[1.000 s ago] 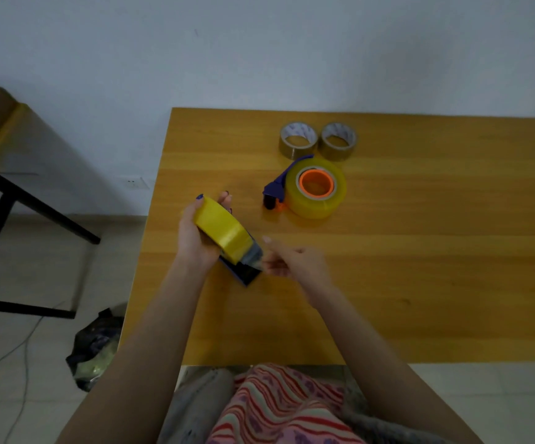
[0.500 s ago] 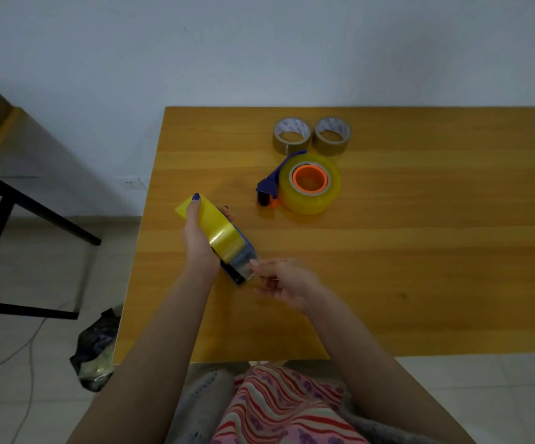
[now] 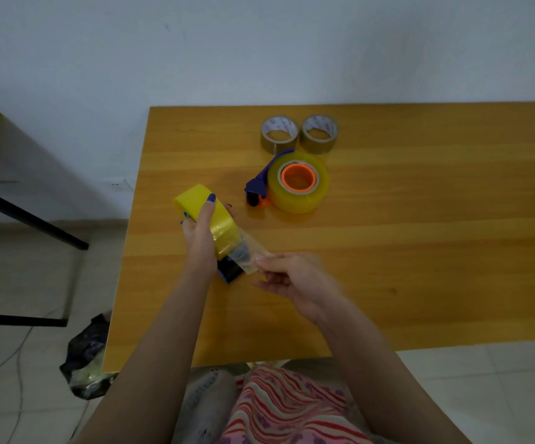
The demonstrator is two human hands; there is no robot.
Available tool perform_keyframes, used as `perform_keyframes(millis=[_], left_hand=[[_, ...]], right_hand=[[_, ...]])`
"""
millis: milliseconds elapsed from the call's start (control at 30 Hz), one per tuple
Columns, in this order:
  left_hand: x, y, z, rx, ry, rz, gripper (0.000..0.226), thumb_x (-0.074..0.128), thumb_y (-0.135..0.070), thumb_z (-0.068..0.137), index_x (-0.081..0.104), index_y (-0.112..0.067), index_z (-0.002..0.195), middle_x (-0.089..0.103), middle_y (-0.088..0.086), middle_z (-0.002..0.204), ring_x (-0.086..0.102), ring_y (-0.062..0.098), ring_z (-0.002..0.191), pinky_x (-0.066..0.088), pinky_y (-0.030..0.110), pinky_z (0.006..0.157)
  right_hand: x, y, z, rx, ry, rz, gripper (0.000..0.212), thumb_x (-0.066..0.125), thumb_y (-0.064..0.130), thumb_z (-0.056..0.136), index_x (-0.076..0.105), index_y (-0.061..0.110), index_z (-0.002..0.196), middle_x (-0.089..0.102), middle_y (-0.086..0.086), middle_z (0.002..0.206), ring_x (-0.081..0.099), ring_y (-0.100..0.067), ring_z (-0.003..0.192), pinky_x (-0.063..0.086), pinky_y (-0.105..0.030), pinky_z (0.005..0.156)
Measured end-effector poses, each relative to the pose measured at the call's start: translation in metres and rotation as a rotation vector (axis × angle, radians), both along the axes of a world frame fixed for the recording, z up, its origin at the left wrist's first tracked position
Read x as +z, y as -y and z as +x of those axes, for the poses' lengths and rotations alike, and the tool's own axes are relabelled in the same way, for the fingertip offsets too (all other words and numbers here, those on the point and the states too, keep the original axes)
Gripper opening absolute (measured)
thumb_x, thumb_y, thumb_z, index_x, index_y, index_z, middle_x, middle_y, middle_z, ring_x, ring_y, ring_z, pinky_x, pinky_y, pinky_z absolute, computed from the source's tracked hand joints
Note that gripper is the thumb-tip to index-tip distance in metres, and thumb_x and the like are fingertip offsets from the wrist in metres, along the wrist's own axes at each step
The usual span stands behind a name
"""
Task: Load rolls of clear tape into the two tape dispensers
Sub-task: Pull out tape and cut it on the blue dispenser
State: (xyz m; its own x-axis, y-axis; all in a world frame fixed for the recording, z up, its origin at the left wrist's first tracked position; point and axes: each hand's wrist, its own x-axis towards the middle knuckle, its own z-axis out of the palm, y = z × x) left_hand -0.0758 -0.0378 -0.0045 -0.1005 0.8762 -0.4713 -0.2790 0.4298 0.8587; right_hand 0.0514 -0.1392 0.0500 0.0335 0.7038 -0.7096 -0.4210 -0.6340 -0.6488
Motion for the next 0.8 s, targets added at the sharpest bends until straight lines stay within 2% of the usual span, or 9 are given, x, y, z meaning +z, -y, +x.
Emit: perform_keyframes(millis=[100, 167, 267, 400, 533, 667, 800], left_hand=[[0.0, 0.0, -0.003, -0.107, -0.002, 0.106, 0.04, 0.058, -0.029, 0.087, 0.056, 0.006, 0.107, 0.068, 0.01, 0.089, 0.065, 0.021, 0.083, 0.052, 0.035, 0.072], [0.0, -0.001, -0.009, -0.14, 0.048, 0.109, 0.026, 0.054, -0.025, 0.091, 0.059, -0.001, 0.099, 0.069, 0.004, 0.083, 0.067, 0.019, 0.083, 0.052, 0.032, 0.07], [0.003, -0.004, -0.015, -0.128, 0.137, 0.085, 0.028, 0.05, -0.035, 0.092, 0.059, -0.008, 0.09, 0.07, 0.001, 0.082, 0.068, 0.02, 0.09, 0.053, 0.028, 0.067], [0.013, -0.005, -0.015, -0.098, 0.176, 0.038, 0.041, 0.04, -0.045, 0.094, 0.061, -0.012, 0.084, 0.07, -0.003, 0.073, 0.067, 0.018, 0.084, 0.051, 0.03, 0.07], [0.013, -0.004, -0.013, -0.078, 0.205, 0.041, 0.043, 0.038, -0.048, 0.094, 0.061, -0.013, 0.082, 0.069, 0.0, 0.076, 0.066, 0.02, 0.085, 0.05, 0.03, 0.07], [0.012, 0.0, -0.004, -0.09, 0.241, 0.056, 0.043, 0.034, -0.049, 0.095, 0.058, -0.014, 0.091, 0.068, 0.002, 0.08, 0.066, 0.019, 0.083, 0.052, 0.029, 0.069], [0.008, -0.002, 0.0, -0.065, 0.286, 0.057, 0.051, 0.033, -0.055, 0.093, 0.06, -0.013, 0.082, 0.068, 0.001, 0.075, 0.062, 0.021, 0.083, 0.049, 0.031, 0.07]], right_hand=[[0.004, 0.002, 0.001, -0.004, -0.004, 0.004, 0.009, 0.071, 0.004, 0.081, 0.068, 0.002, 0.073, 0.056, 0.003, 0.05, 0.05, -0.009, 0.055, 0.058, -0.036, 0.082], [0.0, 0.004, 0.001, 0.006, -0.019, -0.029, 0.013, 0.07, 0.006, 0.082, 0.067, 0.005, 0.069, 0.056, 0.001, 0.057, 0.049, -0.009, 0.058, 0.057, -0.04, 0.085], [-0.003, 0.0, -0.003, 0.019, -0.009, -0.055, 0.017, 0.071, 0.011, 0.082, 0.065, 0.009, 0.066, 0.054, 0.001, 0.061, 0.047, -0.01, 0.06, 0.055, -0.046, 0.089], [-0.005, -0.012, -0.005, 0.022, 0.065, -0.025, 0.018, 0.077, 0.018, 0.078, 0.064, 0.009, 0.068, 0.055, 0.003, 0.058, 0.049, -0.009, 0.061, 0.057, -0.04, 0.081], [-0.016, -0.002, 0.002, 0.115, 0.124, -0.059, 0.018, 0.076, 0.021, 0.078, 0.065, 0.009, 0.071, 0.054, 0.003, 0.06, 0.05, -0.009, 0.062, 0.056, -0.034, 0.076], [-0.029, 0.01, 0.018, 0.118, 0.129, -0.149, 0.018, 0.074, 0.021, 0.081, 0.063, 0.009, 0.073, 0.05, 0.001, 0.062, 0.049, -0.01, 0.061, 0.055, -0.032, 0.072], [-0.034, 0.016, 0.017, 0.062, 0.113, -0.17, 0.016, 0.073, 0.016, 0.081, 0.063, 0.004, 0.081, 0.051, 0.0, 0.066, 0.048, -0.01, 0.064, 0.055, -0.031, 0.071]])
